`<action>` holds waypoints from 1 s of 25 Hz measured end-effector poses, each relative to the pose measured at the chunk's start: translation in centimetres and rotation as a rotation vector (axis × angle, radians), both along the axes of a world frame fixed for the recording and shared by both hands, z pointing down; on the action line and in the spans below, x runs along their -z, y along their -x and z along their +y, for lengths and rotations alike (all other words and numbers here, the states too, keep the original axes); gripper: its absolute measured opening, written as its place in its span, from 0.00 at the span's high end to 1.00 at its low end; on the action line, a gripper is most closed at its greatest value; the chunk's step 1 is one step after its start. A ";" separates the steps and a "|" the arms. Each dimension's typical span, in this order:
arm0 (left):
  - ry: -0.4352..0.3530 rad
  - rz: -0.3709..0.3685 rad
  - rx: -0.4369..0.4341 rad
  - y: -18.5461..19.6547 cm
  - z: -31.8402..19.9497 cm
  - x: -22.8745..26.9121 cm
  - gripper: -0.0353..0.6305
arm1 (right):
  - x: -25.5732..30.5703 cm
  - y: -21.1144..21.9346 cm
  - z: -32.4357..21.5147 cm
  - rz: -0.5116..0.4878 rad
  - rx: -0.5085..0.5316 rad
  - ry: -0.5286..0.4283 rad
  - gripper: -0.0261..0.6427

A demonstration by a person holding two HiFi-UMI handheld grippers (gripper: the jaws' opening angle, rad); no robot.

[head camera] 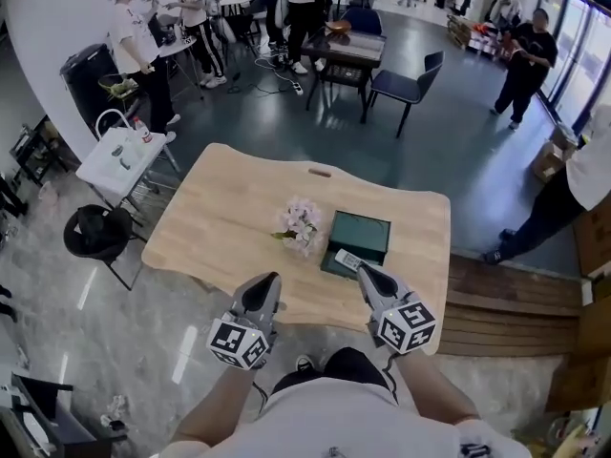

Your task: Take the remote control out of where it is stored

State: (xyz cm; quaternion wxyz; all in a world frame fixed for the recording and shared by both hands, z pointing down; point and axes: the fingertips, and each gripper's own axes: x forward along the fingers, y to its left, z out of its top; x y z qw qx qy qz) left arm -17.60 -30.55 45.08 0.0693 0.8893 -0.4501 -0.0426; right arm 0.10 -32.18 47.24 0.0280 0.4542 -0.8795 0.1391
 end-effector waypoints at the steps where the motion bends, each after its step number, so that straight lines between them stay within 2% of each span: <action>1: 0.011 0.001 -0.003 -0.1 -0.6 -0.5 0.95 | -0.4 -0.2 -0.6 0.006 -0.002 0.010 0.92; 7: 0.038 -0.011 -0.005 -1.4 -5.4 -1.5 0.95 | -2.7 -1.1 -6.1 -0.003 0.012 0.070 0.92; 14: 0.043 -0.027 0.039 -2.9 -11.4 -0.8 0.95 | -1.9 -1.4 -13.2 -0.013 0.086 0.052 0.92; 18: 0.061 -0.035 0.058 -4.1 -13.6 -1.3 0.95 | -3.2 -2.3 -15.6 -0.017 0.115 0.076 0.92; 23: 0.117 -0.040 0.056 -4.4 -15.7 -3.0 0.95 | -6.0 -3.3 -18.2 -0.006 0.097 0.135 0.92; 25: 0.132 -0.045 0.044 -4.5 -16.3 -3.7 0.95 | -7.9 -3.6 -19.1 0.039 0.083 0.153 0.92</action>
